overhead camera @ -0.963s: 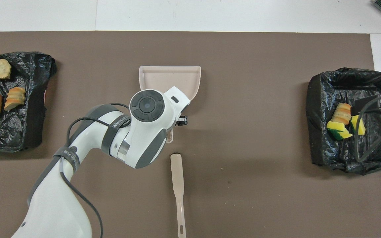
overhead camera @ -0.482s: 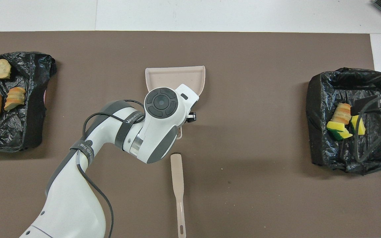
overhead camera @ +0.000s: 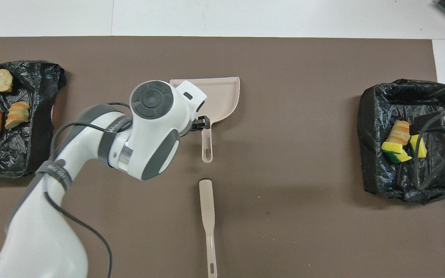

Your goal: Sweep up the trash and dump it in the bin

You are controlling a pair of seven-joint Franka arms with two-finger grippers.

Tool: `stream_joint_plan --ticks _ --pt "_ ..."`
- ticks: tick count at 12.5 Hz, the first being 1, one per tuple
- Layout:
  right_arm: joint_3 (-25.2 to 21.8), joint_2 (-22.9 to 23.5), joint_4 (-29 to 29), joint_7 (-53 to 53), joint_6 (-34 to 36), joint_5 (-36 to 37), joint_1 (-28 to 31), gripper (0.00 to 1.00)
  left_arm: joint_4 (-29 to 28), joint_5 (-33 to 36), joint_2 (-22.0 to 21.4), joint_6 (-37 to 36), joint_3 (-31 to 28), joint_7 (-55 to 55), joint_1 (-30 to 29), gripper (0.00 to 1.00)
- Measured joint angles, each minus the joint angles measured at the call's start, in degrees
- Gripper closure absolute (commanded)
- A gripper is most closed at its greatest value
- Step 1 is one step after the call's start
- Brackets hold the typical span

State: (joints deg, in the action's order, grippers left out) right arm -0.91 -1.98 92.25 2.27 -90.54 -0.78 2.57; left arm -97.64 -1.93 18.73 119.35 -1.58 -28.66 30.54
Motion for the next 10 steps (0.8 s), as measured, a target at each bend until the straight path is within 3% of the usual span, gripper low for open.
stream_joint_plan --ticks 5,10 --pt "0.00 0.00 0.00 0.00 0.00 0.00 0.00 0.00 -0.11 0.00 -13.62 -17.29 -0.38 23.91 -12.05 0.00" --pt "0.00 0.00 0.00 0.00 0.00 0.00 0.00 0.00 1.11 1.57 -20.02 -25.09 -0.65 37.08 -20.95 0.00"
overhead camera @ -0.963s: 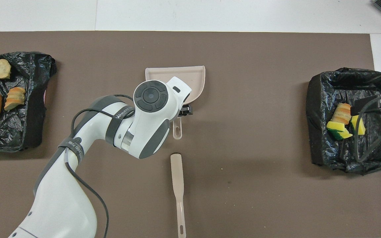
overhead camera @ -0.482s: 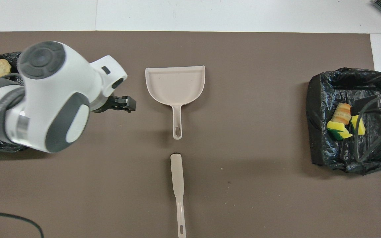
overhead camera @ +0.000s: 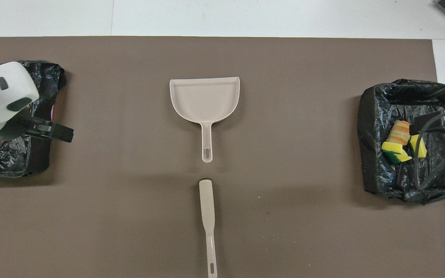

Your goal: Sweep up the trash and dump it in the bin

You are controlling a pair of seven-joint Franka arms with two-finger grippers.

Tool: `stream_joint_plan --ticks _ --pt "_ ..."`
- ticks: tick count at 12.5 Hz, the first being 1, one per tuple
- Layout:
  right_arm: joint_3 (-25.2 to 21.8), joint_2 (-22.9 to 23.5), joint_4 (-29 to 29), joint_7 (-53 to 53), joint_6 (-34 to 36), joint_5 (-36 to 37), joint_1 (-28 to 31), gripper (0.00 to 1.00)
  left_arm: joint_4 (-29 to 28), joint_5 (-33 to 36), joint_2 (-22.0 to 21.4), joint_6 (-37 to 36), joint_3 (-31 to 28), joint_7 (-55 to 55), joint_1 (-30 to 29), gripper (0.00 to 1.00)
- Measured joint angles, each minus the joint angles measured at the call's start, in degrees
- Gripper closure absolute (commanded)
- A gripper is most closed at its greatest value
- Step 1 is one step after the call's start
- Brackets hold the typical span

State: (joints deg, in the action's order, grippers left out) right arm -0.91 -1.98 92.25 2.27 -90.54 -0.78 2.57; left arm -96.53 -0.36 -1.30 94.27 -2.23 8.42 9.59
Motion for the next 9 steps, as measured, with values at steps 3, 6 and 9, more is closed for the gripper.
stream_joint_plan --ticks 3,6,9 --pt "0.00 0.00 0.00 0.00 0.00 0.00 0.00 0.00 3.65 0.84 -1.15 -4.98 -2.41 4.36 -1.96 0.00" --pt "0.00 0.00 0.00 0.00 0.00 0.00 0.00 0.00 3.85 0.84 -2.68 -6.23 -3.51 4.96 -2.22 0.00" --pt "0.00 0.00 0.00 0.00 0.00 0.00 0.00 0.00 3.81 0.86 -2.66 -6.23 -3.53 4.95 -2.43 0.00"
